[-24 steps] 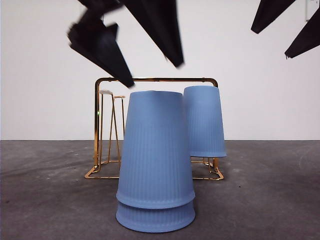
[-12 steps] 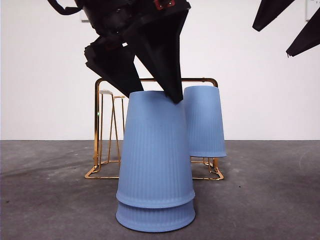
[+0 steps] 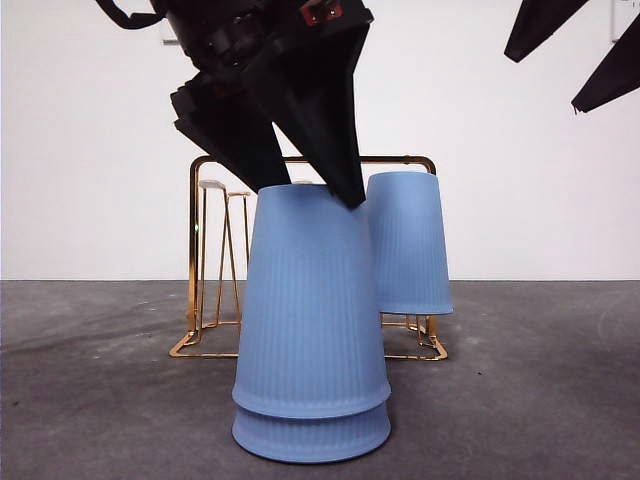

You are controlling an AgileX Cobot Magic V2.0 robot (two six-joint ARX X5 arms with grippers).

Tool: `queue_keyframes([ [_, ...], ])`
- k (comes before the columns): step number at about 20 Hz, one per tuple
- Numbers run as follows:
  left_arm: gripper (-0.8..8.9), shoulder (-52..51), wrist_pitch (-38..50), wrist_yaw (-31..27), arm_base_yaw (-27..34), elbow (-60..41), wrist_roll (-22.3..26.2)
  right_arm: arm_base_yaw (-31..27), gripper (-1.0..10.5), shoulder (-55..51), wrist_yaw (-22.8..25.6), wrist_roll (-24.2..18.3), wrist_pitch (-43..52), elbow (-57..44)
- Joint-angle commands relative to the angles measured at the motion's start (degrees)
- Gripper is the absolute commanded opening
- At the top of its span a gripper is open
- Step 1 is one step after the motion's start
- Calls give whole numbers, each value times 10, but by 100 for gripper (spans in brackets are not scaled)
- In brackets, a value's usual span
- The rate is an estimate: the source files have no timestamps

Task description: Pick the top cup and place it on cupholder, pick up the mid cup and place it on cupholder, last pick the bottom cup and place it on cupholder.

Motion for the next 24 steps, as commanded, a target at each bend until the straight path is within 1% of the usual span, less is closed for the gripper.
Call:
queue_keyframes([
  [1, 144, 9, 0, -2, -7, 14, 3, 5, 383, 3, 3, 4, 6, 3],
  [4, 144, 8, -10, -2, -6, 20, 3, 5, 383, 3, 3, 4, 6, 3],
  [10, 144, 7, -31, -2, -6, 69, 3, 5, 383, 3, 2, 4, 6, 3],
  [15, 144, -3, -72, -2, -6, 109, 4, 5, 383, 3, 3, 3, 6, 3],
  [21, 144, -69, -98, -3, -6, 157, -1, 5, 383, 3, 3, -3, 6, 3],
  [22, 145, -83, -99, -7, -6, 163, -2, 5, 383, 3, 2, -3, 6, 3],
  [24, 145, -112, -99, -39, -5, 170, -8, 5, 383, 3, 2, -3, 6, 3],
])
